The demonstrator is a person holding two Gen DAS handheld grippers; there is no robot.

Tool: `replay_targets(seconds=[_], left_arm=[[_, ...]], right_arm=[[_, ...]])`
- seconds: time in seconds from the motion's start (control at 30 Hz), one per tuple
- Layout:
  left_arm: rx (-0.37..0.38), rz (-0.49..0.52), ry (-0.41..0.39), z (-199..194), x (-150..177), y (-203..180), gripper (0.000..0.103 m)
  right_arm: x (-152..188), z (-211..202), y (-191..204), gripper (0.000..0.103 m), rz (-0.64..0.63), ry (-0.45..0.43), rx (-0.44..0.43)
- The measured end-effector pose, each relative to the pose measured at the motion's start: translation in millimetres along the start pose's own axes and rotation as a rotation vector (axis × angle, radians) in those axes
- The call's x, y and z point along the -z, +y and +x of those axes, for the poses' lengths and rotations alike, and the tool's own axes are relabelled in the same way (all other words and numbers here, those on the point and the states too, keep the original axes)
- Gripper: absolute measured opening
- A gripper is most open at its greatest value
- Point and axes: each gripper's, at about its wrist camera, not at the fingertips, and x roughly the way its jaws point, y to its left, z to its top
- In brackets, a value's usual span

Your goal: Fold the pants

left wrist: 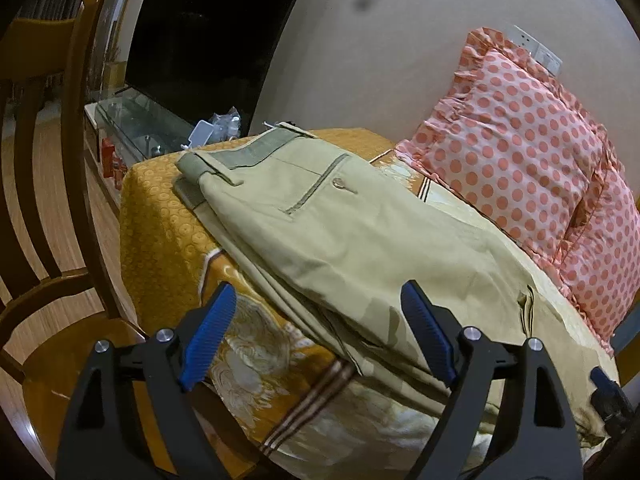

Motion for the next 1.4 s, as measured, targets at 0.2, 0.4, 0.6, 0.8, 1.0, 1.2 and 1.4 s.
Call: replay_targets(seconds=[0.2,0.4,0.6,0.8,1.0,1.2,1.4], left_arm=[[0.008,-0.026,0.024,16,-10,11,0.085],[-0.001,-0.032,0.018,22,-18,13,0.088],[0.008,-0.081,0.052,25,-25,16,0.081],[0.103,-0.210,0.124,30,-27,13,0.067],[0.063,-0.274,0.121,38,-33,17,0.013],[0.000,0.246,-0.081,-4,-59,-109,0.010],[0.386,0.851,-0.159,-78,22,-274,0.001]], right_arm=[[4,36,-19,0.071,0.031,0.161,0.207],[8,34,-19,0.072,0.072,0.167,0.168],[6,37,-21,0.075,0.093,0.159,0.148],[7,35,-24,0.078,0.126,0.139,0.121],[9,14,-34,0.078,0.169,0.088,0.092],[10,-41,-66,0.080,0.240,-0.047,0.161],[21,-103,-119,0.080,0.433,-0.185,0.307]])
